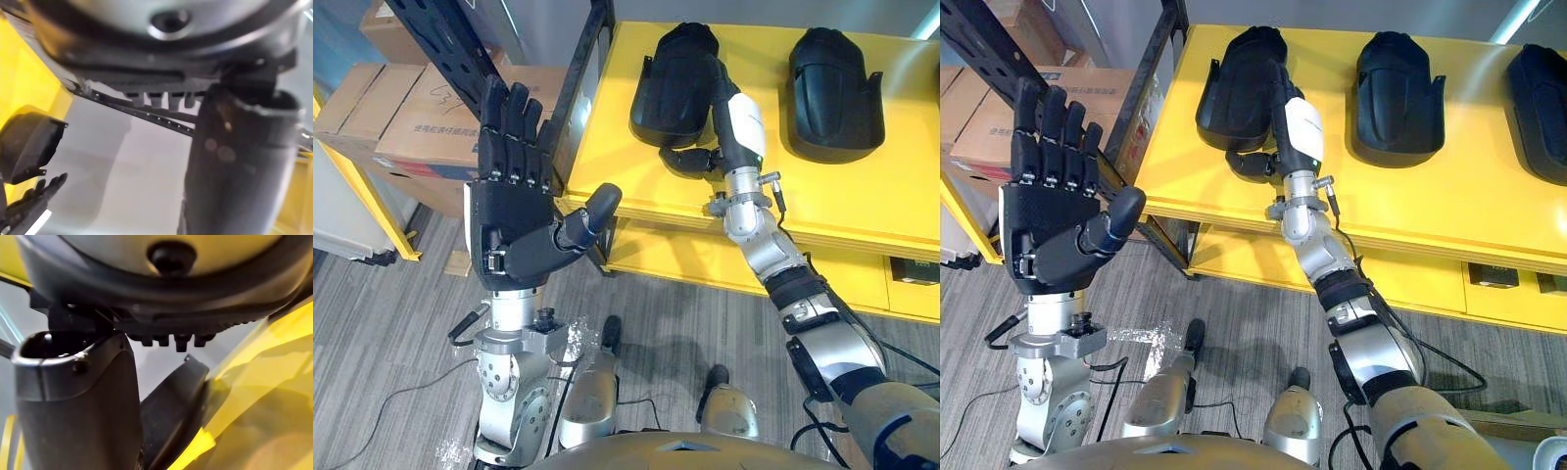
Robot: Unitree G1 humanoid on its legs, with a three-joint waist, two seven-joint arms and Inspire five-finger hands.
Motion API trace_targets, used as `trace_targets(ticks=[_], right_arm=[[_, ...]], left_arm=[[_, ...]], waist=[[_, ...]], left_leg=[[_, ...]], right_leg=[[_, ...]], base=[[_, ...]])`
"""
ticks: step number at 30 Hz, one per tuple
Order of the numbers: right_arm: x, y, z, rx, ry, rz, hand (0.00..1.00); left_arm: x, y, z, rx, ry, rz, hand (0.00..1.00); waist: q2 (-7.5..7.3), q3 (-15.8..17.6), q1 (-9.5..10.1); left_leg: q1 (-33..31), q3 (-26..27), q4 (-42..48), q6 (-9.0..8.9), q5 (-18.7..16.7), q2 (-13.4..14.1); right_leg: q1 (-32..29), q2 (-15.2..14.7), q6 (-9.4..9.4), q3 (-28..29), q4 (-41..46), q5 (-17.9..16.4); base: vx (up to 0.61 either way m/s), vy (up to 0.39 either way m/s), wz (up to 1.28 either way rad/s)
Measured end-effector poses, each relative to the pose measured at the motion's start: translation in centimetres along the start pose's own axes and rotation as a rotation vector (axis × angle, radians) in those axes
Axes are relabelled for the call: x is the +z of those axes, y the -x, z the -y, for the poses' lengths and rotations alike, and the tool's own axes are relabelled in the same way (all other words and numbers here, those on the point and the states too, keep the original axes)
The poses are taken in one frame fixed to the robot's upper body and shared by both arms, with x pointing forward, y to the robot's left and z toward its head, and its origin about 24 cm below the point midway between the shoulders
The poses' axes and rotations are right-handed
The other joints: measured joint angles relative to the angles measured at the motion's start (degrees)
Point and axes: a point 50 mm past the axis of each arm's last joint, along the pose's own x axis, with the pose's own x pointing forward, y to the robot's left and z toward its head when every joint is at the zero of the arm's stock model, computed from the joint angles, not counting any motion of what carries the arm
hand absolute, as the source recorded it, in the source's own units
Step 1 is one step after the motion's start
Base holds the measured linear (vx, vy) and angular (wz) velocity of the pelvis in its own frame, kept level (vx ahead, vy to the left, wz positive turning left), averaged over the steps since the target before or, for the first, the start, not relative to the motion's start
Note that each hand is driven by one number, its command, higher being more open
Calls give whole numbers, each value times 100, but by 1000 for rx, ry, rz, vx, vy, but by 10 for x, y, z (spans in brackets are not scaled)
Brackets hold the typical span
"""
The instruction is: Walk over and take three plastic housings, then place them on the shelf
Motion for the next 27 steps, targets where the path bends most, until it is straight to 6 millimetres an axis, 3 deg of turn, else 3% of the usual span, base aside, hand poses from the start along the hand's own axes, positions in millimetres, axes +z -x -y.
trace_targets(ticks=[12,19,22,24,27], right_arm=[[-2,-4,7,1,49,36,100],[9,1,17,-90,71,117,100],[20,26,41,-260,4,175,100],[18,42,48,-314,-9,171,100],[9,81,58,-392,-51,106,100]], left_arm=[[0,-1,0,-1,2,5,100],[0,-1,-1,-2,4,2,100],[1,0,-2,-13,-18,4,100],[2,1,-2,-15,-26,8,100],[4,3,0,-35,-64,18,100]], waist=[[9,4,29],[9,4,37],[6,3,17],[1,0,-5],[-5,-38,-54]], left_leg=[[-11,3,0,-3,1,-23],[-2,64,4,1,4,-21],[42,143,16,-24,12,-23],[117,196,13,-34,4,-26],[285,340,-7,-54,-90,9]], right_leg=[[-35,-45,14,-14,89,-59],[-27,-45,39,30,29,-36],[31,-45,70,65,-65,-9],[100,-47,76,105,-120,-3],[272,-11,74,193,-277,24]], base=[[-3,-15,1],[2,-20,-2],[47,-35,-7],[46,-29,-11],[25,-35,-20]])
